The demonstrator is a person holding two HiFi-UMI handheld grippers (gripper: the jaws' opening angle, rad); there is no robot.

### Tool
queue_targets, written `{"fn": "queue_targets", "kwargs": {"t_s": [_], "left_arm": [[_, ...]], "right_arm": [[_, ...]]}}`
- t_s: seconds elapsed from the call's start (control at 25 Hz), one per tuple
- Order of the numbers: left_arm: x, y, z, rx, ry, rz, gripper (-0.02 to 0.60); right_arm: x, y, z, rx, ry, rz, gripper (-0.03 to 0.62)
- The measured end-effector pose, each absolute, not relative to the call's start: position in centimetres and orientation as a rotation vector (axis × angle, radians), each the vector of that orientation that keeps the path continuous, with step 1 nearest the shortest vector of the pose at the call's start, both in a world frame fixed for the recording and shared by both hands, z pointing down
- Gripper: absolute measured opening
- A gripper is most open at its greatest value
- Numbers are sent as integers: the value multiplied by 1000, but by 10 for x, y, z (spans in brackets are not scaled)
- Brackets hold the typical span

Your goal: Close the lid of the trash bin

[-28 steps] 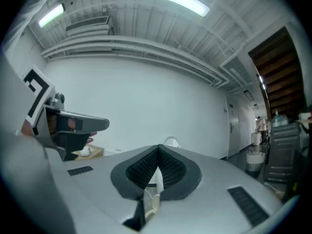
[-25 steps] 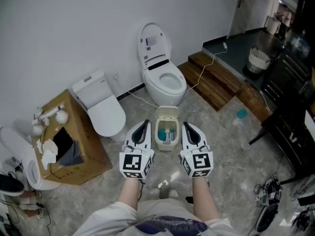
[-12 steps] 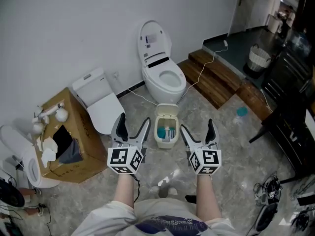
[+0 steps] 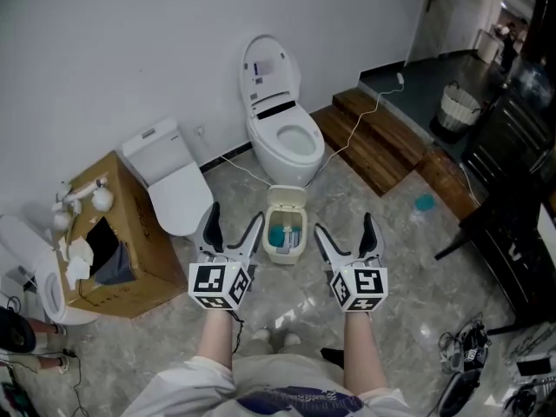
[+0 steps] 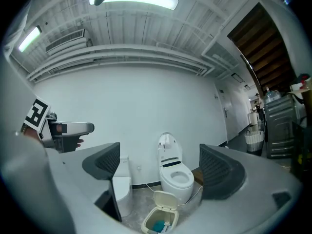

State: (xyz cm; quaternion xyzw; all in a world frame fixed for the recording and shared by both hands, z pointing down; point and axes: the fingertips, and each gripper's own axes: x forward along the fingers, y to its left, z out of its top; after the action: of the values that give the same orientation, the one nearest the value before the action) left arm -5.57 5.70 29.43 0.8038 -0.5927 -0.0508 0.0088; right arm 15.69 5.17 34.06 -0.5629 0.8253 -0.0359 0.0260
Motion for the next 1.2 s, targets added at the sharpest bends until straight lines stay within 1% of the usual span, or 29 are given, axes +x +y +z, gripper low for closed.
{"fn": "queue_targets", "kwargs": {"t_s": [0.16,0.32,0.56,0.84,1.04,1.2], "left_arm": [[-56,47,303,2495,-1872,-121,388],[-73,17,314,2467,-1881,-102,388],[-97,-67,313,2522,-1817,-135,388],[-119,-157,310,2601,-1666,-152,388],[-113,-184,321,2623,-1592,-136,388],[-117,-196,326,2603,-1616,-130,388]], "right_arm": [[160,36,353,-1733,2557,-157,494],[141,9,366,-1723,2582,-178,494],[119,-60,376,-1807,2525,-191,492],[95,-127,360,-1937,2435,-138,491],[105,-144,372,-2020,2419,-160,485],[118,-156,388,-2048,2450,-200,480]]}}
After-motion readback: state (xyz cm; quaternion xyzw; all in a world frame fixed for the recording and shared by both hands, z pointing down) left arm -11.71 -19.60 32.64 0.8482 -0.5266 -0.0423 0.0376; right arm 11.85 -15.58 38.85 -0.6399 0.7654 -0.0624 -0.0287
